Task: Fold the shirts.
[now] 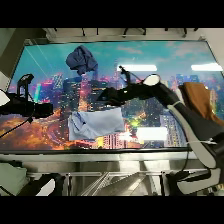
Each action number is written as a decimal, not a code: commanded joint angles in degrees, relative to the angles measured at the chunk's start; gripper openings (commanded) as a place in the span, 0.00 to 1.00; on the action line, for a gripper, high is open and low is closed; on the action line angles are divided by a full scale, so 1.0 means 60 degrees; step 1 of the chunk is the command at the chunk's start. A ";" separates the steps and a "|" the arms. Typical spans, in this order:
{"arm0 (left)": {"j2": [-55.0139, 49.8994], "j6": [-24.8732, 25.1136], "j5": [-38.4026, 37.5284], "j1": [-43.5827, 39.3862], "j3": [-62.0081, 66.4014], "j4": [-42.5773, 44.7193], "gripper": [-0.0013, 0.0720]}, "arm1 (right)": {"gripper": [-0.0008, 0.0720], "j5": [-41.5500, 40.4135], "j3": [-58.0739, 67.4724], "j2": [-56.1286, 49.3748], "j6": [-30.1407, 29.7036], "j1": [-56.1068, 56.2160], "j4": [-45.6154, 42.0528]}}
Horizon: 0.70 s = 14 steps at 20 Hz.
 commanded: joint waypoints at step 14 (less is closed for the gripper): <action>0.0036 0.0106 0.1494 -0.1494 -0.1832 -0.2881 0.03 | 0.97 -0.1293 -0.3799 -0.0572 -0.0262 -0.2463 -0.0863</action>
